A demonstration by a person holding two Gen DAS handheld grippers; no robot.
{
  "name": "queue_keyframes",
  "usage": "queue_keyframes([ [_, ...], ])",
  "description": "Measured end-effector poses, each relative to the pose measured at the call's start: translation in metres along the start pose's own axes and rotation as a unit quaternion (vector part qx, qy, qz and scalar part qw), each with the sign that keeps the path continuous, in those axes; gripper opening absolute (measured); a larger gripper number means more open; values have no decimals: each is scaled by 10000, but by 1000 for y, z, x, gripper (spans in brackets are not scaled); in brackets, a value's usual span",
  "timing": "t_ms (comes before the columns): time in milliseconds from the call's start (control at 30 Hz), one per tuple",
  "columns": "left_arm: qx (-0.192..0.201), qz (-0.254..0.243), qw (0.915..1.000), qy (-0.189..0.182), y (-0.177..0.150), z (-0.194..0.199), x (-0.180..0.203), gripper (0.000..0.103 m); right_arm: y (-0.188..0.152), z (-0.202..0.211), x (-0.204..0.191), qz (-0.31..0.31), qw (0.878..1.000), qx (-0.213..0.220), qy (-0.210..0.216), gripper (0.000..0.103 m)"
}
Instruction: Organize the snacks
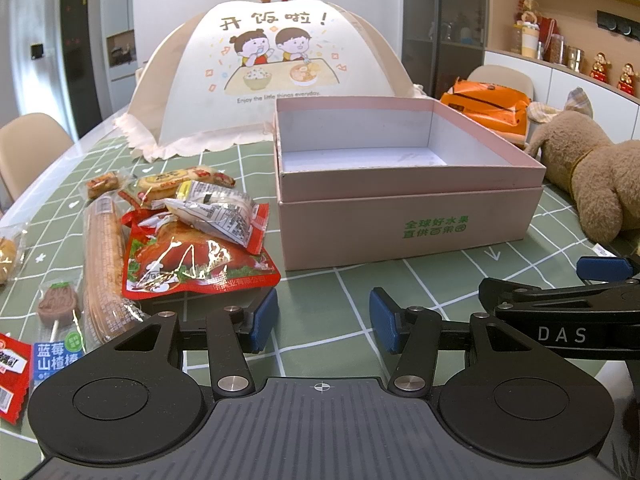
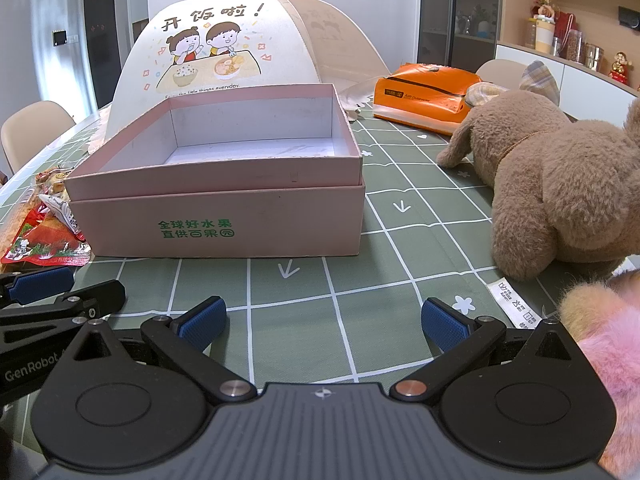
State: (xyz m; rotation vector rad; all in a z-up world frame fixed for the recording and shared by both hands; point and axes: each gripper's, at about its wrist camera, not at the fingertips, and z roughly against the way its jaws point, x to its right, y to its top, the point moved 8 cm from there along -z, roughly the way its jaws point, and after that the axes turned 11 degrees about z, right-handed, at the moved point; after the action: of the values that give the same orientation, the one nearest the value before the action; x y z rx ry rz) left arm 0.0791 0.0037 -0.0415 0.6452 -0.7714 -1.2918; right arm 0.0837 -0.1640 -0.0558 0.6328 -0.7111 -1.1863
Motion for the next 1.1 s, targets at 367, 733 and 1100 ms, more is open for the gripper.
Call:
queue_keyframes([
  [367,-258,83,9990,-361,3,35,-4,54,-1,3,-1,289,9969,-595,422,103],
  [733,-62,1866,9631,1939,30,133,-261,53,0,8,-18,573,9880,-1205,781,103],
  [1100,-669,2178,9704,799,11,92,-289,41,79,55,-163,1951,9634,-456,1782,95],
])
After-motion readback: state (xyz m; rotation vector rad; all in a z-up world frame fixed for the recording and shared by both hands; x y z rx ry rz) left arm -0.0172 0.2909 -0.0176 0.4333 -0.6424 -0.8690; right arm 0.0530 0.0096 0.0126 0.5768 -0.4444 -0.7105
